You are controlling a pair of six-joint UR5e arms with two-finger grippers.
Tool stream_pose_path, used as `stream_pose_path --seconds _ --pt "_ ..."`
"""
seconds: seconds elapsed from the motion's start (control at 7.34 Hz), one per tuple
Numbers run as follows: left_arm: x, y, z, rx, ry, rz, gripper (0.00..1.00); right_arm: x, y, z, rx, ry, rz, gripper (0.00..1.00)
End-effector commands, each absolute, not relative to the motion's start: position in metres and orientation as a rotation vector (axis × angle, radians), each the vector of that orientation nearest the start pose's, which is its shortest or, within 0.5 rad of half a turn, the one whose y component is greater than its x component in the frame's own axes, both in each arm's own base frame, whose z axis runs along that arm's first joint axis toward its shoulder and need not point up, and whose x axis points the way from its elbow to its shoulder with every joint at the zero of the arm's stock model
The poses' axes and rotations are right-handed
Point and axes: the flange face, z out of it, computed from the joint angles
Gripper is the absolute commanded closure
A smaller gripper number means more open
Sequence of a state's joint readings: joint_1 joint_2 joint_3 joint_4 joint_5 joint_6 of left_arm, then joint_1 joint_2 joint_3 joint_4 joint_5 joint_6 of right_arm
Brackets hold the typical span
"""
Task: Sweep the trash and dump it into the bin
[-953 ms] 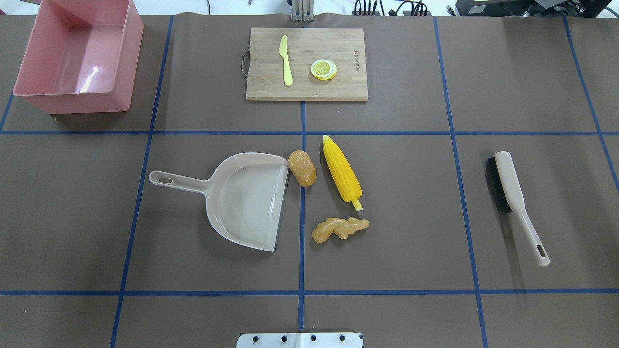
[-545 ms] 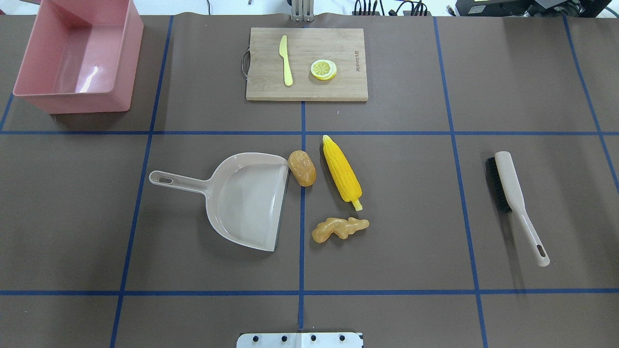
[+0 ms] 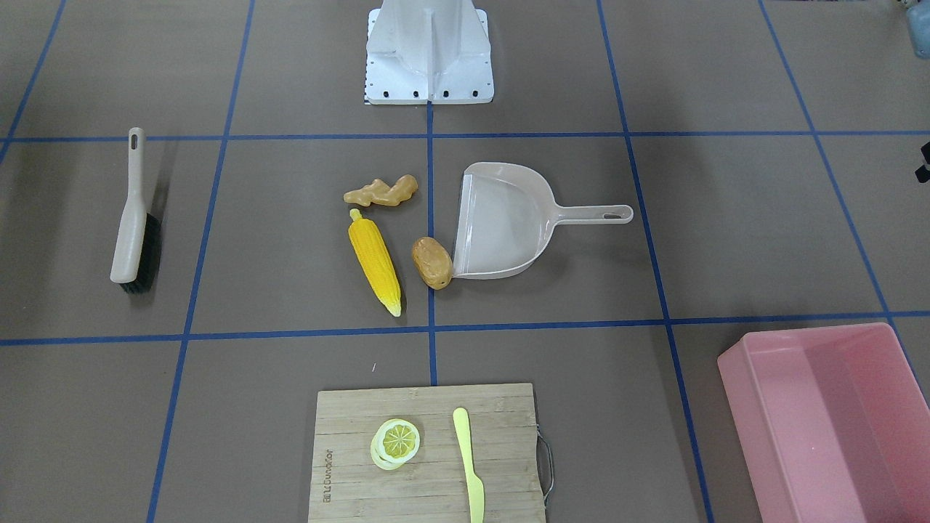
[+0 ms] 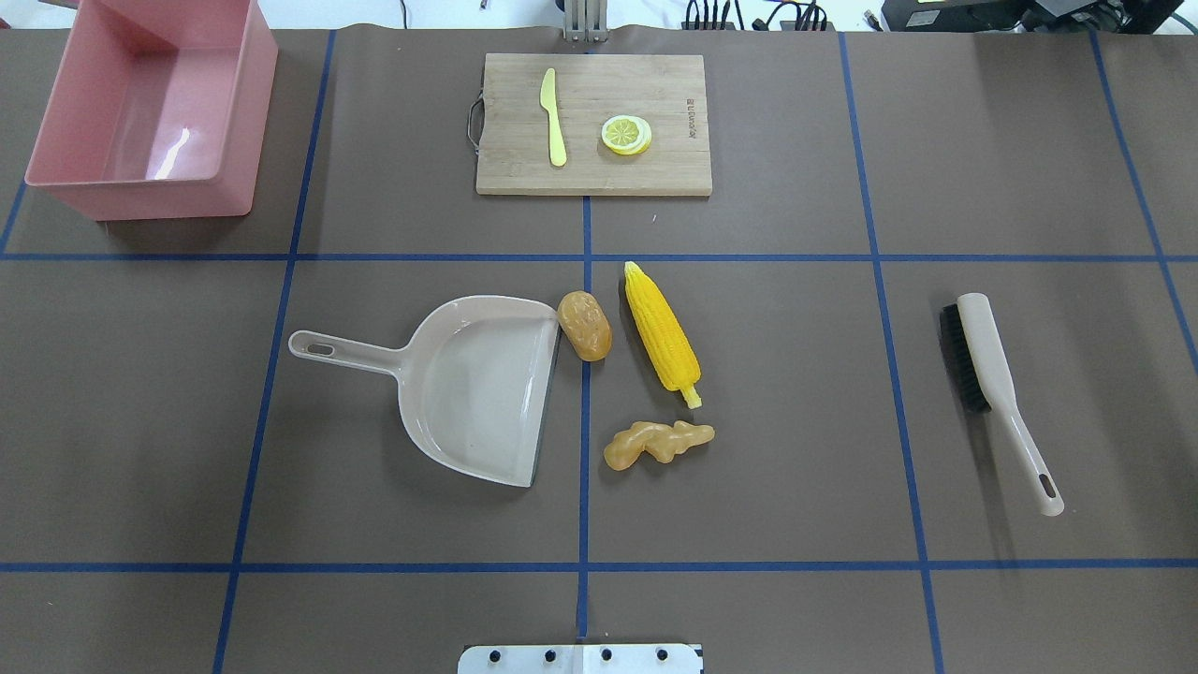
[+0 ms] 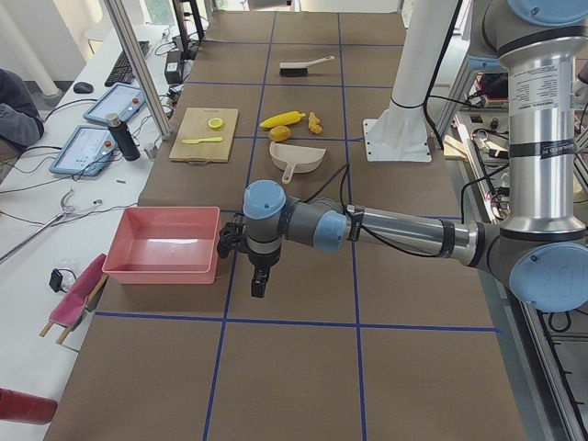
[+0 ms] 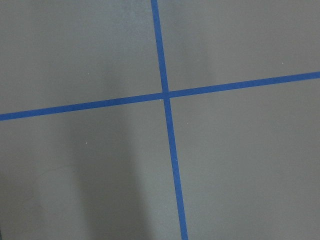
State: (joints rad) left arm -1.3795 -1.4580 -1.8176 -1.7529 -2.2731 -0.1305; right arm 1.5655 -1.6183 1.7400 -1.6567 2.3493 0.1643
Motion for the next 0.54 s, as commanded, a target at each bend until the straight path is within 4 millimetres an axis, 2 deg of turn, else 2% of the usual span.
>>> stream_pose_path --seconds 0.0,0.14,0.27,0.41 --pt "0.106 -0.46 0.539 0.377 0.798 0.43 0.01 0.057 -0.478 0.595 -0.019 -0.824 0.126 0.0" --pt "0.157 -0.46 0.512 0.467 0.818 0.556 0.01 0.055 -0.479 0.577 0.013 -0.823 0.109 0.0" --pt "0.2 -0.447 0.48 0.545 0.803 0.65 0.01 0.037 -0.473 0.539 0.055 -0.806 0.07 0.0" --pt "0.223 -0.428 0.443 0.595 0.84 0.722 0.01 0.03 -0.444 0.529 0.025 -0.808 0.166 0.0"
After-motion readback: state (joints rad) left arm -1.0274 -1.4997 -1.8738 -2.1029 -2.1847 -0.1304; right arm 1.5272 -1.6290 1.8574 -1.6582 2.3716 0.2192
